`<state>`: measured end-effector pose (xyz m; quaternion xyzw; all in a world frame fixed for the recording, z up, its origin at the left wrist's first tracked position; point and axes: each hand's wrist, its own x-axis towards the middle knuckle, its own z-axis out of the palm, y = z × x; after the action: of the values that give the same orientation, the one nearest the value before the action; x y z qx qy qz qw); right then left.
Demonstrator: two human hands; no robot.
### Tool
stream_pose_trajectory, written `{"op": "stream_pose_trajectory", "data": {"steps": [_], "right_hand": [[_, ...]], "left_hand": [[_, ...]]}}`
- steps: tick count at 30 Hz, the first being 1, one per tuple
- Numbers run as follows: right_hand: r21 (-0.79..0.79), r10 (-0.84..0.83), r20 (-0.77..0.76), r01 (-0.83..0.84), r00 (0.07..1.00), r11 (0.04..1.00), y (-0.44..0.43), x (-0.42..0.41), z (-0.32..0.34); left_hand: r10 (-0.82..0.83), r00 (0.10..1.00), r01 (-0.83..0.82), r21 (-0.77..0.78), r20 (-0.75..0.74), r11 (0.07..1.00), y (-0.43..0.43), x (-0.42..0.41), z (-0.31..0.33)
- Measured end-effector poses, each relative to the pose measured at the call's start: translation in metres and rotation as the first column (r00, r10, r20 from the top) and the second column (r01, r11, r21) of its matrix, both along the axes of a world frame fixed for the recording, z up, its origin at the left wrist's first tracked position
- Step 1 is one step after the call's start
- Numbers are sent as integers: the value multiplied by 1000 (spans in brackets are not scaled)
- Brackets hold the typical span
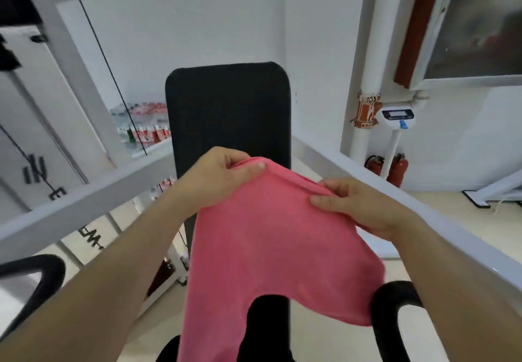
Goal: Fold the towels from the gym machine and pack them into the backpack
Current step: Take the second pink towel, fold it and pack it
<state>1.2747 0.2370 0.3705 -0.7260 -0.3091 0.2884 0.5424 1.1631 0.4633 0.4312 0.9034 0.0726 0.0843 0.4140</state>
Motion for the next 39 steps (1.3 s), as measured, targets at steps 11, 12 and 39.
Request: {"op": "stream_pose_trajectory", "data": {"steps": [11,12,39], "right_hand": [[-29,-92,344,109,935,994,109,-147,45],[-79,-99,390,140,916,987,114,-159,44],[-89,-224,251,253,942,963,181,-313,48]], "left_hand": [[125,972,-70,-264,199,962,87,-136,10],[198,953,-131,-280,228,951,102,-149,7],[-165,985,142,-304,-51,942,140,-245,-25]]}}
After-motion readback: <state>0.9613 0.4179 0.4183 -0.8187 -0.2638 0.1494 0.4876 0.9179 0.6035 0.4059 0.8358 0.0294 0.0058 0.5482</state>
